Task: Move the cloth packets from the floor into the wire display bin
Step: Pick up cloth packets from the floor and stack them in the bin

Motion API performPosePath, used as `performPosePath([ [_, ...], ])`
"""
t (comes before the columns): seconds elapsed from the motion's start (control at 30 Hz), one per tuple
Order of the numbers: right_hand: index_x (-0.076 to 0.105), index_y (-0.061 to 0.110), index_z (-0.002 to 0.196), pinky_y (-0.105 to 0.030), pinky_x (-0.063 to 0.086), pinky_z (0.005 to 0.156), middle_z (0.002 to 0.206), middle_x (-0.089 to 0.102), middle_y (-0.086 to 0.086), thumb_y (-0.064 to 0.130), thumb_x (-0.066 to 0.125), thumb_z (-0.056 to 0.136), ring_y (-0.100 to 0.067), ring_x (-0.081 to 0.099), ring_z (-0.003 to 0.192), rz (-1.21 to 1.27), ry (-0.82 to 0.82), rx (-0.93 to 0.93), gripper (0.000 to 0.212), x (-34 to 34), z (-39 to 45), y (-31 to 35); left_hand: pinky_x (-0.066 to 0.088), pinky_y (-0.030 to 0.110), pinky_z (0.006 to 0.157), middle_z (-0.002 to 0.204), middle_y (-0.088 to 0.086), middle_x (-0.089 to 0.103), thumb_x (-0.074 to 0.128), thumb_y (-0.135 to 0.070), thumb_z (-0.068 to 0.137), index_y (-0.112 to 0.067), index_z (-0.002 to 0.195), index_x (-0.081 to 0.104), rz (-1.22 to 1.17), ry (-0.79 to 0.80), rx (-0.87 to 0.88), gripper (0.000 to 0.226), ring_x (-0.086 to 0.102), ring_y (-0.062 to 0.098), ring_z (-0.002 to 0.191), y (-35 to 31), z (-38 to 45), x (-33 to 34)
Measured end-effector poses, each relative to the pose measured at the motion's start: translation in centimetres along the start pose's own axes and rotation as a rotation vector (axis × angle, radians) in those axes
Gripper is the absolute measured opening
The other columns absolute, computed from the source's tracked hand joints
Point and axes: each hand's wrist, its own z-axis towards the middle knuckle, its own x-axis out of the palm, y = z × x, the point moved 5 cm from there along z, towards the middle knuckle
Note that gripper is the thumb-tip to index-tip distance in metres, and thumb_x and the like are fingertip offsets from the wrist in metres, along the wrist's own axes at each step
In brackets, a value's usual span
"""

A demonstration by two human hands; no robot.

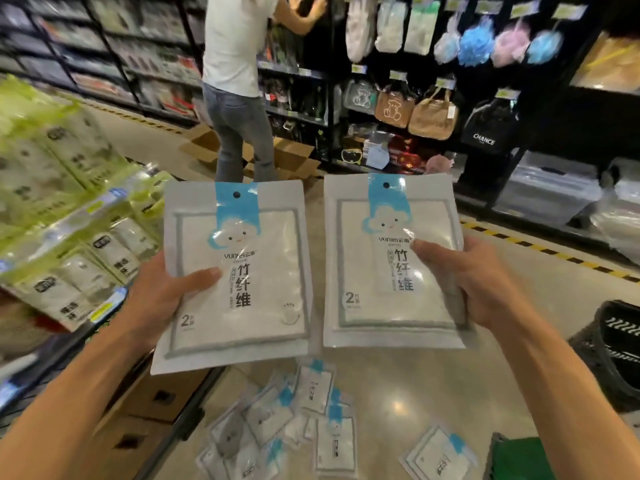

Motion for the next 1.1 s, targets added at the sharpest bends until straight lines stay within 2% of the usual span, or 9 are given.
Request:
performPosePath([
  [0.1,0.067,0.014,0.110,-0.041,0.066,0.064,0.095,0.081,-0.008,0.010,0.079,0.086,-0.028,0.080,0.082,-0.026,0.121,-0.037,0.027,3.2,-1.2,2.4,0.062,0.035,0.058,0.097,0.010,0.079,0.100,-0.053,0.013,-0.012,0.110,0.068,-0.032,-0.084,0.021,0.110,0.078,0.029,0.081,-2.3,-3.6,-2.9],
  [0.4,0.070,0.017,0.110,-0.030,0.062,0.058,0.093,0.081,-0.005,0.008,0.080,0.085,-0.022,0.080,0.079,-0.118,0.439,-0.175,0.028,9.1,-5.5,6.2,0.064,0.050,0.070,0.111,0.019,0.076,0.103,-0.045,0.024,-0.011,0.121,0.065,-0.122,-0.366,0.044,0.110,0.075,0.042,0.095,-2.8,-17.7,-7.6],
  [0.5,0.068,0.020,0.111,-0.032,0.063,0.056,0.091,0.081,-0.004,0.011,0.082,0.085,-0.021,0.080,0.077,-0.146,0.542,-0.173,0.031,10.5,-7.4,6.3,0.063,0.045,0.061,0.109,0.021,0.076,0.103,-0.037,0.028,-0.007,0.124,0.063,-0.145,-0.480,0.046,0.108,0.076,0.039,0.088,-2.7,-23.7,-8.0],
  [0.63,0.069,0.020,0.108,-0.029,0.061,0.054,0.086,0.081,-0.001,0.011,0.082,0.084,-0.020,0.079,0.074,-0.157,0.680,-0.193,0.029,13.0,-11.1,6.0,0.063,0.048,0.066,0.108,0.020,0.076,0.103,-0.043,0.020,-0.009,0.119,0.066,-0.181,-0.636,0.049,0.111,0.075,0.042,0.090,-1.9,-31.8,-8.5],
  [0.73,0.071,0.014,0.112,-0.041,0.065,0.067,0.091,0.081,-0.005,0.010,0.084,0.083,-0.026,0.080,0.080,-0.177,0.774,-0.222,0.032,15.2,-14.3,5.5,0.064,0.044,0.063,0.106,0.020,0.077,0.103,-0.043,0.018,-0.007,0.117,0.068,-0.191,-0.714,0.068,0.112,0.076,0.040,0.087,-2.0,-37.5,-8.9],
  [0.83,0.071,0.016,0.111,-0.044,0.066,0.070,0.090,0.081,-0.007,0.010,0.083,0.082,-0.028,0.080,0.079,-0.180,0.874,-0.224,0.031,18.0,-18.1,5.0,0.063,0.041,0.063,0.107,0.019,0.077,0.104,-0.043,0.018,-0.006,0.120,0.067,-0.202,-0.818,0.084,0.114,0.076,0.038,0.088,-2.0,-43.3,-10.1],
  [0.9,0.069,0.018,0.112,-0.041,0.065,0.064,0.088,0.081,-0.007,0.011,0.084,0.082,-0.028,0.080,0.077,-0.191,0.951,-0.224,0.034,20.1,-21.0,4.6,0.063,0.041,0.064,0.109,0.019,0.076,0.104,-0.041,0.024,-0.007,0.120,0.067,-0.191,-0.886,0.085,0.108,0.076,0.039,0.090,-1.9,-47.2,-10.9],
  [1.0,0.067,0.018,0.115,-0.039,0.064,0.060,0.088,0.081,-0.008,0.013,0.083,0.082,-0.030,0.080,0.076,-0.209,1.066,-0.225,0.037,23.5,-26.0,3.9,0.063,0.039,0.062,0.108,0.018,0.077,0.097,-0.025,0.051,-0.009,0.119,0.067,-0.223,-0.977,0.111,0.076,0.076,0.039,0.092,-1.9,-53.2,-12.4],
  [1.1,0.068,0.014,0.115,-0.035,0.063,0.055,0.089,0.081,-0.011,0.011,0.081,0.084,-0.031,0.079,0.076,-0.204,1.184,-0.221,0.033,27.0,-31.9,3.0,0.063,0.039,0.064,0.107,0.015,0.078,0.102,-0.044,0.030,-0.011,0.120,0.067,-0.192,-1.080,0.104,0.102,0.076,0.037,0.093,-1.6,-59.2,-13.9],
])
